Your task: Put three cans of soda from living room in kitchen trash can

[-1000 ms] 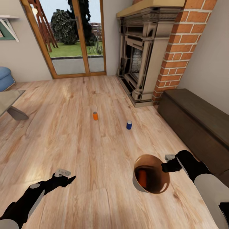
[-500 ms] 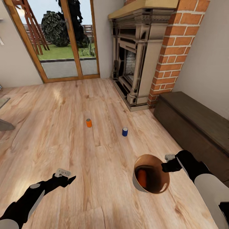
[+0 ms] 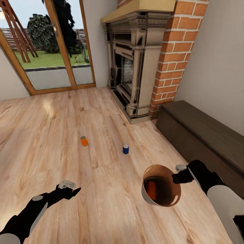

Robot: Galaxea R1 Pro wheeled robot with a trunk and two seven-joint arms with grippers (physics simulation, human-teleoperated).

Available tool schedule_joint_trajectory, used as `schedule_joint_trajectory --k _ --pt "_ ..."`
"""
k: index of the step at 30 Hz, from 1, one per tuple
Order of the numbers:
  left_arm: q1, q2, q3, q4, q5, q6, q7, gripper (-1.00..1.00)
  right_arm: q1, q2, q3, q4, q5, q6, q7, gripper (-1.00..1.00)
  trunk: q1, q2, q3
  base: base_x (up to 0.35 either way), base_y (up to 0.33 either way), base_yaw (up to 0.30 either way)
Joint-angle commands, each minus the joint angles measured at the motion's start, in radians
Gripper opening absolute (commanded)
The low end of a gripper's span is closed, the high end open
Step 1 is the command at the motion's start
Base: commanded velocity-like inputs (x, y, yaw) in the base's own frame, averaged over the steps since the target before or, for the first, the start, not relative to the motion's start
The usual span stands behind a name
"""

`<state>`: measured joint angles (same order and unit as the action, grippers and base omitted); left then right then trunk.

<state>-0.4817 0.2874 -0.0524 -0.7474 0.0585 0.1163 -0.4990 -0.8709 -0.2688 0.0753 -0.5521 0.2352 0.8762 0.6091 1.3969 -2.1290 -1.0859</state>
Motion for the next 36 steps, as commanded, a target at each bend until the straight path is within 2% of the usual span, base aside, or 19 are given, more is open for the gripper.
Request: schedule_joint_trajectory --k 1,8,19,25,36 --pt "0.0 -0.001 -0.001 0.0 0.0 -0.001 0.0 1.0 0.0 0.0 -0.002 0.0 -0.029 0.009 0.006 -1.0 0.0 0.0 0.0 0.323 0.0 -0.043" --pt "0.0 -0.009 -0.003 -0.001 -0.003 0.0 -0.001 1.0 0.0 0.0 -0.001 0.001 -0.03 0.009 0.006 -1.0 0.0 0.0 0.001 0.111 0.0 -0.014" --pt "0.0 -0.01 -0.005 0.0 -0.008 0.01 -0.001 1.0 0.0 0.013 -0.001 0.002 -0.03 0.009 0.006 -1.0 0.0 0.0 0.001 -0.277 0.052 -0.002" --pt "-0.001 -0.01 -0.007 0.02 -0.008 0.011 -0.002 1.0 0.0 0.013 -0.002 0.003 -0.03 0.009 0.005 -1.0 0.0 0.0 0.004 -0.052 0.243 -0.18" --pt "-0.002 -0.01 -0.009 0.032 -0.008 0.007 -0.003 1.0 0.0 0.013 -0.002 0.003 -0.03 0.009 0.004 -1.0 0.0 0.0 0.011 0.138 0.294 -0.226"
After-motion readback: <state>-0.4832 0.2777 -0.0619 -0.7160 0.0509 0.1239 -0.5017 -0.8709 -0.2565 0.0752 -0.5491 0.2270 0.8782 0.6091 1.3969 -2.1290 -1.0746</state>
